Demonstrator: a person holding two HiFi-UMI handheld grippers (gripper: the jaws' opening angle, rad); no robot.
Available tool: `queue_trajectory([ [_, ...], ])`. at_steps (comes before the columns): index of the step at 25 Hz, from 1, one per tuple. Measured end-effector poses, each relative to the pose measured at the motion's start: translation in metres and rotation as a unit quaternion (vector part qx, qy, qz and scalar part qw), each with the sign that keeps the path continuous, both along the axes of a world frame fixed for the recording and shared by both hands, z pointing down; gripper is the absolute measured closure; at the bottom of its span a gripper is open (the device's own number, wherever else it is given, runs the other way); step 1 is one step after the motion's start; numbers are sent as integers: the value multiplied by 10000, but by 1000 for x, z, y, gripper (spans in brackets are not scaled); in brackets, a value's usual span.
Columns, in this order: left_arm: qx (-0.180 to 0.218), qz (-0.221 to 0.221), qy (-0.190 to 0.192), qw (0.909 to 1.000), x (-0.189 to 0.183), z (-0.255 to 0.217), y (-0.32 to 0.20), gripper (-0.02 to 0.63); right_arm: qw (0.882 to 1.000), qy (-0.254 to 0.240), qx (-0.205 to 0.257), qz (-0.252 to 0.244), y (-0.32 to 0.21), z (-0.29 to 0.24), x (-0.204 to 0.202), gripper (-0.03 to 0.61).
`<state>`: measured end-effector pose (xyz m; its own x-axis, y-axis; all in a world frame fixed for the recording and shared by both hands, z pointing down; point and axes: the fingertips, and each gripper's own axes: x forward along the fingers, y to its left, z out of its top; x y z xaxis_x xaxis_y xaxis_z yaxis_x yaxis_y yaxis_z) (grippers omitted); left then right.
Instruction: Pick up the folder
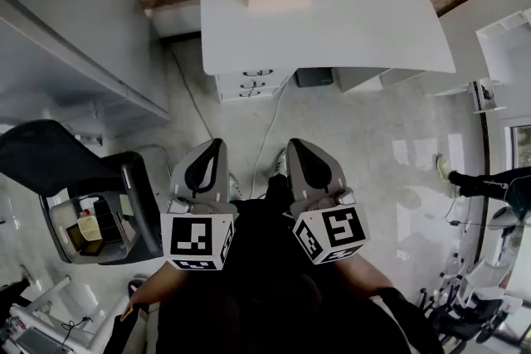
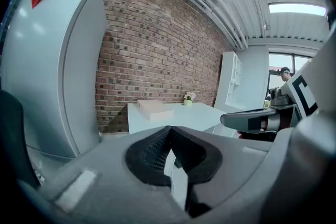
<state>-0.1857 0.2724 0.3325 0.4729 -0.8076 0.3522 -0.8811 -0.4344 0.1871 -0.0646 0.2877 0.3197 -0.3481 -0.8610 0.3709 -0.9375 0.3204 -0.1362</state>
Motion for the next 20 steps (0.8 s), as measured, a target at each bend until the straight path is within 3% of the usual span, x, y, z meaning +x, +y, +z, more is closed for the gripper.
queue_trajectory([
  [20, 110, -133, -32, 9998, 10, -9, -3, 612, 9997, -41, 242, -39, -7, -15, 15, 577],
])
